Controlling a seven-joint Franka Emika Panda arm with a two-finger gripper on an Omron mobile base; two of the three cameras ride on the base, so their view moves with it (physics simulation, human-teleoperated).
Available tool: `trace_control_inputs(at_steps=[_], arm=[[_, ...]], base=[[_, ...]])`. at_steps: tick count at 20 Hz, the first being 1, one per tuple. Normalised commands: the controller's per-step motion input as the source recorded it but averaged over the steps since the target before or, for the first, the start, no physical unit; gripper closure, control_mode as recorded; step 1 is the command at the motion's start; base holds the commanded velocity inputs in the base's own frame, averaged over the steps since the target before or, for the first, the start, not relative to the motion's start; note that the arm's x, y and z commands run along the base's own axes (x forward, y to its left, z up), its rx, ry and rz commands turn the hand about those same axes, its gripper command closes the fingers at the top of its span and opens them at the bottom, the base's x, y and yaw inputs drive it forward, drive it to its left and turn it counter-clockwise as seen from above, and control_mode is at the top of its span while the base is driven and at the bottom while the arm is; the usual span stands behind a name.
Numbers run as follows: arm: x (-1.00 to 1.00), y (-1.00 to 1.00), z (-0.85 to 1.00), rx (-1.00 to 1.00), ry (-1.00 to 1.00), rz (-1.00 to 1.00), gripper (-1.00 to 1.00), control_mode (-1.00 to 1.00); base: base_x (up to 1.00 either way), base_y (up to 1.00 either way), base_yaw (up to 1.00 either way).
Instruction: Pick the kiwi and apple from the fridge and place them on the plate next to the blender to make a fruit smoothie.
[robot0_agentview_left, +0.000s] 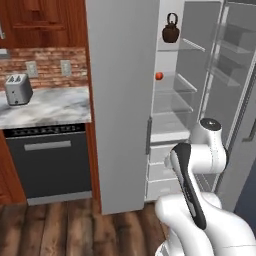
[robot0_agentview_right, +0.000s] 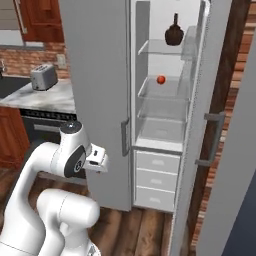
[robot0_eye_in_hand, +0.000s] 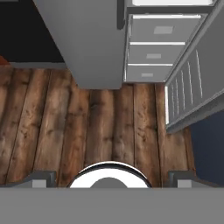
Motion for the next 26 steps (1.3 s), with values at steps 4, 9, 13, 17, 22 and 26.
trace_control_inputs(at_steps=[4, 9, 13, 17, 22, 26], arm=[[0.0, 0.0, 0.0, 0.0, 0.0, 0.0, -1.0, 1.0], [0.0, 0.0, 0.0, 0.0, 0.0, 0.0, -1.0, 1.0], [0.0, 0.0, 0.0, 0.0, 0.0, 0.0, -1.0, 1.0], [0.0, 0.0, 0.0, 0.0, 0.0, 0.0, -1.0, 1.0], [0.0, 0.0, 0.0, 0.0, 0.0, 0.0, -1.0, 1.0], [0.0, 0.0, 0.0, 0.0, 0.0, 0.0, -1.0, 1.0]], base=[[0.62, -0.48, 0.09], [0.49, -0.34, 0.04], [0.69, -0.27, 0.01], [0.57, -0.46, 0.04], [0.3, -0.34, 0.02], [0.45, -0.18, 0.01]])
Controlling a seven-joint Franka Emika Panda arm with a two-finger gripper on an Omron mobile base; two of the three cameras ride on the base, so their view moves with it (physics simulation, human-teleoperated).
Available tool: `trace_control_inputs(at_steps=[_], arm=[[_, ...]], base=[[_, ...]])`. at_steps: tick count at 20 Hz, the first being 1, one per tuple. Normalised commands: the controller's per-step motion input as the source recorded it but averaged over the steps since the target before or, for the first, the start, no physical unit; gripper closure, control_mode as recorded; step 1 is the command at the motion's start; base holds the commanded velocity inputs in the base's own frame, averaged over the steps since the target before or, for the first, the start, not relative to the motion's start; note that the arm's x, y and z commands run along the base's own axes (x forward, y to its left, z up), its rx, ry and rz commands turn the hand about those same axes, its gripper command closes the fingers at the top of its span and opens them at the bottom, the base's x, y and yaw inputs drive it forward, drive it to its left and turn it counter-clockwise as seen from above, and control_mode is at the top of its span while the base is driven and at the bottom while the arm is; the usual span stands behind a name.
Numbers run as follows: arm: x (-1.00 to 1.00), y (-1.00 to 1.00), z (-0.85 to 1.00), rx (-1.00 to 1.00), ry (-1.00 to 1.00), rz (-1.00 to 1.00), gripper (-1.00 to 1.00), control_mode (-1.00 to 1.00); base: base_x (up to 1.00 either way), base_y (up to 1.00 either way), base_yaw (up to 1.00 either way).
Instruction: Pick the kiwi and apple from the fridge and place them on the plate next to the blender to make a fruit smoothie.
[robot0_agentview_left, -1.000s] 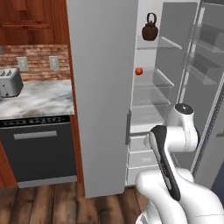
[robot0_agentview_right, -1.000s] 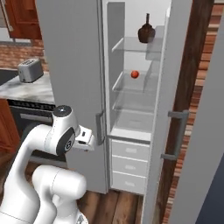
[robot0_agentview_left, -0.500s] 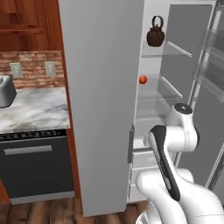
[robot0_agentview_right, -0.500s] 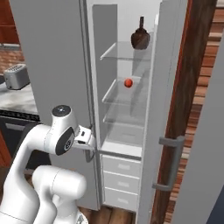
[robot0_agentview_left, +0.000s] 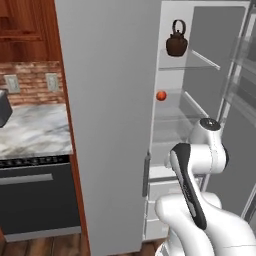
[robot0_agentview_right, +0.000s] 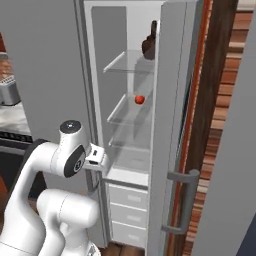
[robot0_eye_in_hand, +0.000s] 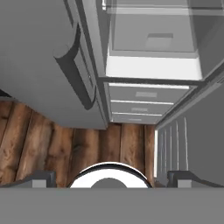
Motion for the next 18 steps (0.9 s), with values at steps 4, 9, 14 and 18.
trace_control_inputs(at_steps=[4, 9, 14, 18], arm=[[0.0, 0.0, 0.0, 0.0, 0.0, 0.0, -1.0, 1.0], [0.0, 0.0, 0.0, 0.0, 0.0, 0.0, -1.0, 1.0], [0.0, 0.0, 0.0, 0.0, 0.0, 0.0, -1.0, 1.0], [0.0, 0.0, 0.0, 0.0, 0.0, 0.0, -1.0, 1.0]], base=[[0.57, -0.37, 0.04], [0.44, -0.44, 0.07], [0.5, -0.36, 0.07], [0.41, -0.39, 0.05]])
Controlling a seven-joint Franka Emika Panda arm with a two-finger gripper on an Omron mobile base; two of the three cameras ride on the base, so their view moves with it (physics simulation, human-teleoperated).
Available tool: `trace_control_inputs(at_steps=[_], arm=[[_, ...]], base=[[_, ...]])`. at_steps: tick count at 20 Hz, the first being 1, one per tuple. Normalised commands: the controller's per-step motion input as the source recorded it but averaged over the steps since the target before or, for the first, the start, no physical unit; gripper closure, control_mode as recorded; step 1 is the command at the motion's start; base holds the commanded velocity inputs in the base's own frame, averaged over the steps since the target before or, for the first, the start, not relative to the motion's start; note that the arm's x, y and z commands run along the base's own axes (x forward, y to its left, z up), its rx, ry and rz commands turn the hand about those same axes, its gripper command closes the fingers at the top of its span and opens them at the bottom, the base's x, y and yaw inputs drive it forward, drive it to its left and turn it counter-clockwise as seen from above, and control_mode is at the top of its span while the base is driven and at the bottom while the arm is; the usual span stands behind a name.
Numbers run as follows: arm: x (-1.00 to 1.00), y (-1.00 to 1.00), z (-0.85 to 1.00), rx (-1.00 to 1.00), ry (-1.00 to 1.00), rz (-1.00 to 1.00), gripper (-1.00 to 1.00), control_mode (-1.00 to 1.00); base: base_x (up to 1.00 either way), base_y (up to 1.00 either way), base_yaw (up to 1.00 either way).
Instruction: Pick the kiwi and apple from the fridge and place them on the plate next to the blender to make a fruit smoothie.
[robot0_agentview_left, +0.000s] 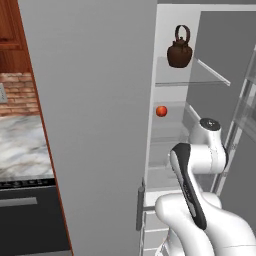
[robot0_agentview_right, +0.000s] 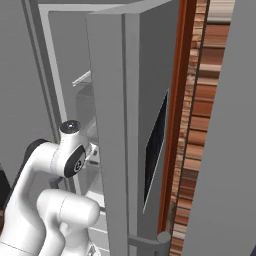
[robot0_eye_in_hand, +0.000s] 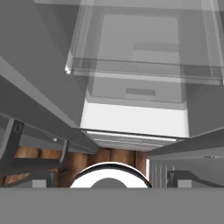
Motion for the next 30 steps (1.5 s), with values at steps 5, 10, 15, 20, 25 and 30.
trace_control_inputs(at_steps=[5, 10, 15, 20, 25, 30], arm=[[0.19, -0.22, 0.38, 0.04, -0.07, 0.0, -1.0, -1.0], [0.74, 0.0, 0.86, 0.01, -0.23, 0.0, -1.0, -1.0], [0.75, 0.0, 0.41, 0.0, -0.18, -0.01, -1.0, -1.0], [0.74, -0.08, 0.05, 0.0, -0.04, -0.04, -1.0, -1.0], [0.66, -0.38, 0.0, 0.03, 0.0, 0.0, -1.0, -1.0], [0.49, -0.44, 0.0, 0.03, 0.0, 0.0, -1.0, -1.0]], base=[[0.07, -0.06, 0.0], [0.0, 0.0, 0.0], [0.0, 0.0, 0.0], [0.0, 0.0, 0.0], [0.0, 0.0, 0.0], [0.0, 0.0, 0.0]])
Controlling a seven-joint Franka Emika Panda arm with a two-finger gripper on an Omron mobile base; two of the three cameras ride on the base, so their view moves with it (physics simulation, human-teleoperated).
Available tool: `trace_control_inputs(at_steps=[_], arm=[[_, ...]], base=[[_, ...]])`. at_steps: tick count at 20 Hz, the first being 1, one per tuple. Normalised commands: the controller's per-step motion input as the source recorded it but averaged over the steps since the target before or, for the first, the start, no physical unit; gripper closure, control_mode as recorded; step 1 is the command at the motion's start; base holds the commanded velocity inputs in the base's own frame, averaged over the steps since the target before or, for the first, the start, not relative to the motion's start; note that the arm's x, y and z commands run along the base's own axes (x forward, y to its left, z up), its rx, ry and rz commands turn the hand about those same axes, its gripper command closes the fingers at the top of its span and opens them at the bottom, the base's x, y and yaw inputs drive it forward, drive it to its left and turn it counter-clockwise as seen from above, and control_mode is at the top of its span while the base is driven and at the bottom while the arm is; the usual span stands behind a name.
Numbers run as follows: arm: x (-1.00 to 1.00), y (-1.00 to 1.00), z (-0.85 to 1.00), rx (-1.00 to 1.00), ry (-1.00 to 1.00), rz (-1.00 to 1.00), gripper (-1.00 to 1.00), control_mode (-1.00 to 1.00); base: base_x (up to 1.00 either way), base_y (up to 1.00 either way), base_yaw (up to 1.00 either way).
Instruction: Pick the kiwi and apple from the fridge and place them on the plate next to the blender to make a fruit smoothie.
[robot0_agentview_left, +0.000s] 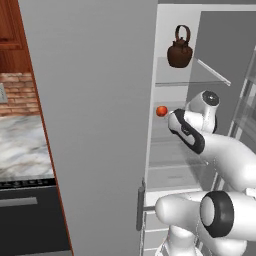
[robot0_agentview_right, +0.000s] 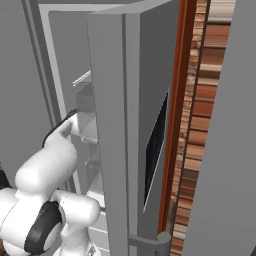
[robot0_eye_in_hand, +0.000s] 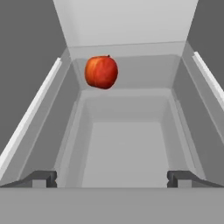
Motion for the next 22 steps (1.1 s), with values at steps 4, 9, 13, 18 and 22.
trace_control_inputs(at_steps=[4, 9, 13, 18, 22], arm=[[0.53, -0.14, 0.0, 0.0, 0.0, -0.01, -1.0, -1.0], [0.76, 0.02, 0.0, 0.0, 0.0, -0.05, -1.0, -1.0], [0.63, 0.03, 0.0, 0.0, 0.0, -0.01, -1.0, -1.0], [0.21, 0.24, -0.22, 0.0, -0.01, 0.0, -1.0, -1.0], [0.58, 0.16, -0.06, 0.0, 0.04, 0.0, -1.0, -1.0]], base=[[0.0, 0.0, 0.0], [0.0, 0.0, 0.0], [0.0, 0.0, 0.0], [0.0, 0.0, 0.0], [0.0, 0.0, 0.0]])
